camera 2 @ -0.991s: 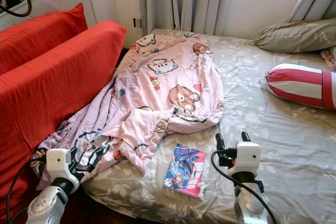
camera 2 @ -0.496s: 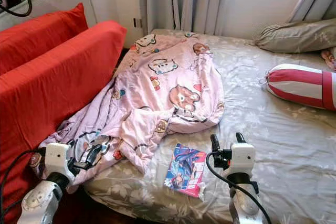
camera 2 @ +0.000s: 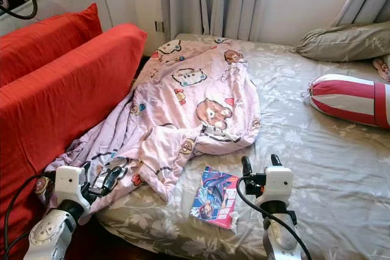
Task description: Clean up the room
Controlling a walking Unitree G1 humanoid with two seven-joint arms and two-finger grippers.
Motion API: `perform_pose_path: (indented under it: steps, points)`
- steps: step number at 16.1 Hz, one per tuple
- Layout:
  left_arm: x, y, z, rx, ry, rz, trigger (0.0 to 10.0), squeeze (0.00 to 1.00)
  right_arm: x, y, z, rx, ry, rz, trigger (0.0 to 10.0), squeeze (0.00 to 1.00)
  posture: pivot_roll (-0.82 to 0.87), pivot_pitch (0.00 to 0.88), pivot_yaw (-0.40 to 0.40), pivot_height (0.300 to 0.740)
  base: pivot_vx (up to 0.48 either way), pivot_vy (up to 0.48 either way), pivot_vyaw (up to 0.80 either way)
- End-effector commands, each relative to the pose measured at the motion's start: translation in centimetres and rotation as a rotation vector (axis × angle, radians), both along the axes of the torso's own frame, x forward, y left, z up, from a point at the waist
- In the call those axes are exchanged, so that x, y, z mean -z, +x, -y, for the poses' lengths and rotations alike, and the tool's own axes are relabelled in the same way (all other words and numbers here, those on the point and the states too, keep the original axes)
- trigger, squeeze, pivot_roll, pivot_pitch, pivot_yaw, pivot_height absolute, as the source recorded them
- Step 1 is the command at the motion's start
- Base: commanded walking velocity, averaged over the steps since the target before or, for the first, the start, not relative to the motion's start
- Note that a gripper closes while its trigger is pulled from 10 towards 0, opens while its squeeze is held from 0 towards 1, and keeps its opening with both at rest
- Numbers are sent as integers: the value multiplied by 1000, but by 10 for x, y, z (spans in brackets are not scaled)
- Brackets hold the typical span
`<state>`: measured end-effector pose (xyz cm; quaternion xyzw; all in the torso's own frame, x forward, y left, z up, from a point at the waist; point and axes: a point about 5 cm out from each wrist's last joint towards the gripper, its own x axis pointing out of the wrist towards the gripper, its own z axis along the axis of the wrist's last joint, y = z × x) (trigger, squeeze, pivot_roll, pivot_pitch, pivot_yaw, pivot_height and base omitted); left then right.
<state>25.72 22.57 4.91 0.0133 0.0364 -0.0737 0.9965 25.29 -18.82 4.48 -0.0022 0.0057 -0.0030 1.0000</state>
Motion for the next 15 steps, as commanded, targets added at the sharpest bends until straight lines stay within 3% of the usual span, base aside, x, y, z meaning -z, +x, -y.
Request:
perform_pose_path:
  steps: [1,15]
  points:
    - [0,-1,0,-10,-6,-8,10000,0,1,-1,-2,-1,1,-8,10000,0,-27,30,-44,740,0,0,0]
    - [0,-1,1,-4,-10,-8,10000,0,4,0,-5,-2,-24,-27,10000,0,-25,28,-45,740,0,0,0]
